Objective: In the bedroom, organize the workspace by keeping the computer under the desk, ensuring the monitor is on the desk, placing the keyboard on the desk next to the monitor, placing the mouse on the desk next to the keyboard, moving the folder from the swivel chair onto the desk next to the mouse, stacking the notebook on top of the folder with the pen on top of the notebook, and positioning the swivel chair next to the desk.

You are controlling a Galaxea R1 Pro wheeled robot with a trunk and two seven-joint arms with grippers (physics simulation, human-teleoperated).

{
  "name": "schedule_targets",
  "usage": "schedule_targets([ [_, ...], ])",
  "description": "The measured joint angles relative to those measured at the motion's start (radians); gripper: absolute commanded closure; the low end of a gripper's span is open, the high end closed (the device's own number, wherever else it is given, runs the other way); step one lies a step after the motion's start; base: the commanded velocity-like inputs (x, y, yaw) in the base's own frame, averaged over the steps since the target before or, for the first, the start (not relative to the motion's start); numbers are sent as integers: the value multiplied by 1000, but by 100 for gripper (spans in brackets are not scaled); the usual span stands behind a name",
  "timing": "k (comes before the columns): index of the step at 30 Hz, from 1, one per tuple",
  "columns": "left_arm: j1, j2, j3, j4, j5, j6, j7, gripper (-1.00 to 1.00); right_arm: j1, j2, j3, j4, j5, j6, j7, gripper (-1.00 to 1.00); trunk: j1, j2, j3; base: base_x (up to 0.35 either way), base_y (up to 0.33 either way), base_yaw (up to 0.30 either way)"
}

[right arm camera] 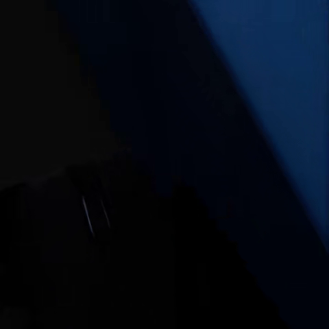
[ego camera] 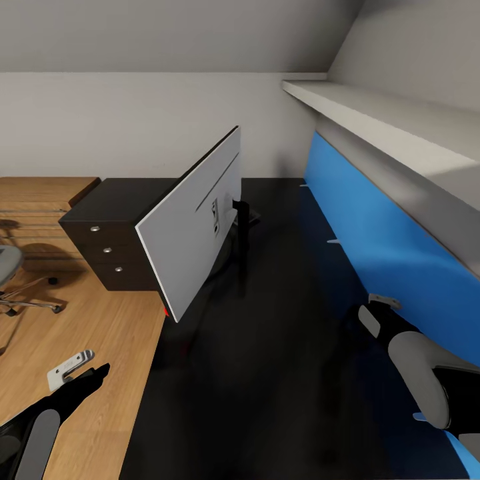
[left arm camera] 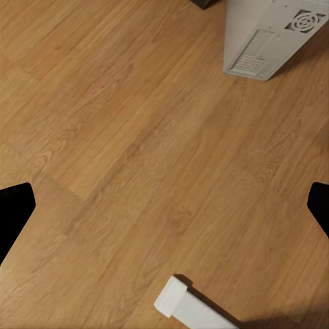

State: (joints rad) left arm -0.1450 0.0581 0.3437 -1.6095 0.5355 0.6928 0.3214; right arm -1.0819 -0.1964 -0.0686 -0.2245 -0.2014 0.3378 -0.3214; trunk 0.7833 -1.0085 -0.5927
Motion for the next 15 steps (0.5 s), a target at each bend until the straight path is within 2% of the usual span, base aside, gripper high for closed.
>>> schedule_targets([
  [15,0,0,0,4,0,0,0,-100,0,1,-1,1,-10,-11,-1,100,0,0,0,0,0,0],
])
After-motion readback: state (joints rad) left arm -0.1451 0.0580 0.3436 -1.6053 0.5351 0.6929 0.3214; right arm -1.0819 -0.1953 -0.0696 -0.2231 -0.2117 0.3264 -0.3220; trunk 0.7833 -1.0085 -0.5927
